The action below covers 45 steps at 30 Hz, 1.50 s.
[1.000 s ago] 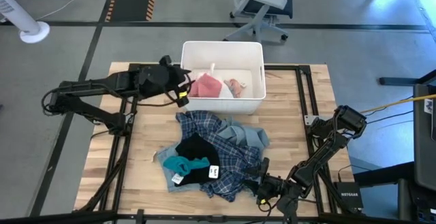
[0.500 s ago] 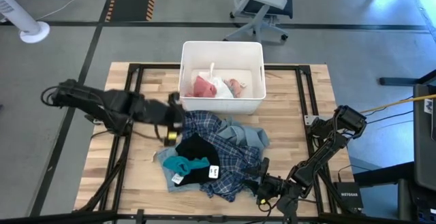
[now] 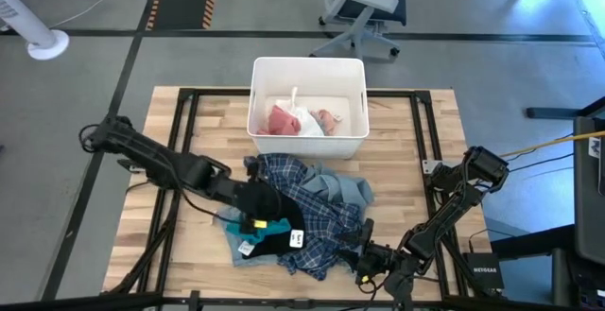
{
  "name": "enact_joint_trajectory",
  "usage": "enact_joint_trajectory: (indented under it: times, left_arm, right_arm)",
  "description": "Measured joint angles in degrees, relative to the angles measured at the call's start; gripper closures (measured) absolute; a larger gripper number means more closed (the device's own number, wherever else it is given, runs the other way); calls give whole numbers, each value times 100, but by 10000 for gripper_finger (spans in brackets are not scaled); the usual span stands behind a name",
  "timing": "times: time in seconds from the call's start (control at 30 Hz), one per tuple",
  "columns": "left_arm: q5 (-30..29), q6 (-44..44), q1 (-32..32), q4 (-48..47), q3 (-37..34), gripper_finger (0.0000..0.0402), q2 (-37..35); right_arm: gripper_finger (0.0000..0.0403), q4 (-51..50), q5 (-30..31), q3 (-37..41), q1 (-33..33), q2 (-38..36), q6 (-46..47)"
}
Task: Sort clothes
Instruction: Put the black pants into the white laundry bin
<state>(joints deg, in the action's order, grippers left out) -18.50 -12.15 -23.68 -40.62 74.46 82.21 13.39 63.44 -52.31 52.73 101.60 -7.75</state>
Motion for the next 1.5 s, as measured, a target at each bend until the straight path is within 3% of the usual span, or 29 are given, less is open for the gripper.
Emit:
enact_joint_trajectory:
  times: [0.3,0.67,0.9,1.07,1.33,1.5]
  left_arm:
    - [697,-428,-226,-72,-9,253,539]
    - [694,-669,-454,56,-9,254,977]
    - [454,-327,-422,759,-9,254,1235]
    - [325,-16,-286,1211,-4,254,1428]
    - [115,213,132,1131,-2,254,1574]
    - [336,232,347,1042,-2,254,1615]
  right_arm:
    - [171,-2,-1,0,0,0,0]
    - [171,0,-2,0,0,0,0]
    - [171,2,-2,0,0,0,0]
    - [171,4,-2,-2,0,0,0]
    - [171,8,-7,-2,0,0,2]
    - [171,8,-96,-2,0,0,4]
